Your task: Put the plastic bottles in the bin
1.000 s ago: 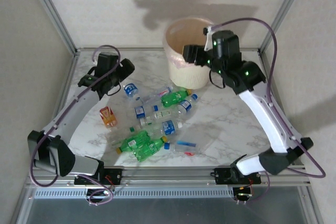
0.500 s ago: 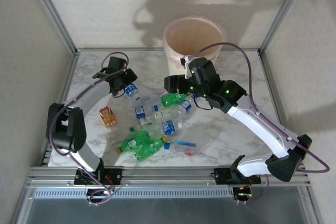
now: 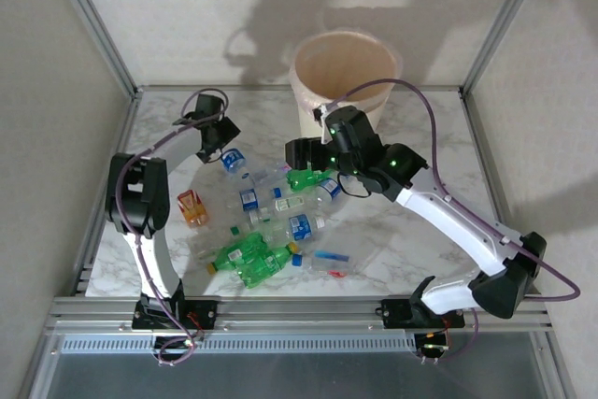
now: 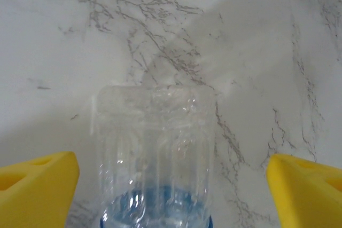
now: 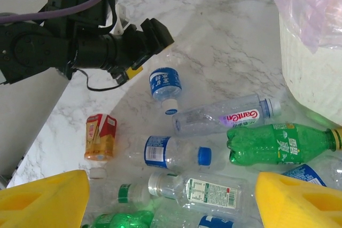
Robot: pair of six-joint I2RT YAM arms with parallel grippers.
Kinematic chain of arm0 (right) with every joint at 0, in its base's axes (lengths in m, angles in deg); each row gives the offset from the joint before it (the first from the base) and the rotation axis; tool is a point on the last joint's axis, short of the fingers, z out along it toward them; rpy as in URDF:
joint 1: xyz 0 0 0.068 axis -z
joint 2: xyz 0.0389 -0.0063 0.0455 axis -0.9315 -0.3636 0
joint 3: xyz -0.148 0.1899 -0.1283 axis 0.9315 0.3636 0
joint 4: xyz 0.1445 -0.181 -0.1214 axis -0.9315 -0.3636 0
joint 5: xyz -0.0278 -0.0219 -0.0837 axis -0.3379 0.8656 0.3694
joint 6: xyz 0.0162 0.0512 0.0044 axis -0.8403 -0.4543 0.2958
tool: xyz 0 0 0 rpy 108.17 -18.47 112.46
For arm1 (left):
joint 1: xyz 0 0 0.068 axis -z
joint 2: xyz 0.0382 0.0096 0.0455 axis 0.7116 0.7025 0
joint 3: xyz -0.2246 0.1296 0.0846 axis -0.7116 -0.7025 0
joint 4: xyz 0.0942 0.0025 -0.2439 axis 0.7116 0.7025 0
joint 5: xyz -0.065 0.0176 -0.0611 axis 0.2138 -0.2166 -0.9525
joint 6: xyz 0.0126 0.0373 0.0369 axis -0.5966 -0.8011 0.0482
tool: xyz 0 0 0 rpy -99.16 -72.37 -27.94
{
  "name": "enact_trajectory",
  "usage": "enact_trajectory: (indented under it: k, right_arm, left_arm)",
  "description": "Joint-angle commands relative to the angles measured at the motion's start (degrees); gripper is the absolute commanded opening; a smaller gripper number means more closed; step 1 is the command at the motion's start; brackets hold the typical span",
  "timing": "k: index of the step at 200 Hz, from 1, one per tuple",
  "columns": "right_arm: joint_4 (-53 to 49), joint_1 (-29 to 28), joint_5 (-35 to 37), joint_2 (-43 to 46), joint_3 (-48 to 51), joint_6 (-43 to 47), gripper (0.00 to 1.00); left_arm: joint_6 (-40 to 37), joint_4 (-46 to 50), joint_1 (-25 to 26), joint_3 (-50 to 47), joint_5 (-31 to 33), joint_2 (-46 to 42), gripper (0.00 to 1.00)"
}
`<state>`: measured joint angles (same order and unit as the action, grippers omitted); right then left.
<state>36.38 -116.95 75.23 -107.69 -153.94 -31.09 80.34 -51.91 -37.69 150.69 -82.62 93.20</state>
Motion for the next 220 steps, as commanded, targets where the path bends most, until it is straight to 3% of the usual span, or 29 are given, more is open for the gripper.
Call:
enact_trajectory:
  k: [1,102,220]
  right_arm:
    - [-0.2,-0.6,0.4,-0.9,-1.2,-0.3,0.81]
    - [-1.4,-0.8,1.1,-3.0,-3.8,0.0,0.8]
    - [-1.8,-0.8,3.2,-1.7,-3.9,-0.8,0.77]
  left_arm:
    - [0.4,0.2,-0.4,2.9,0.3,3.0,0.89]
    - [-0.3,2.0,-0.6,6.2,0.5,9.5,0.75]
    - [-0.6,1.9,-0.6,4.6,1.1,5.5,0.6]
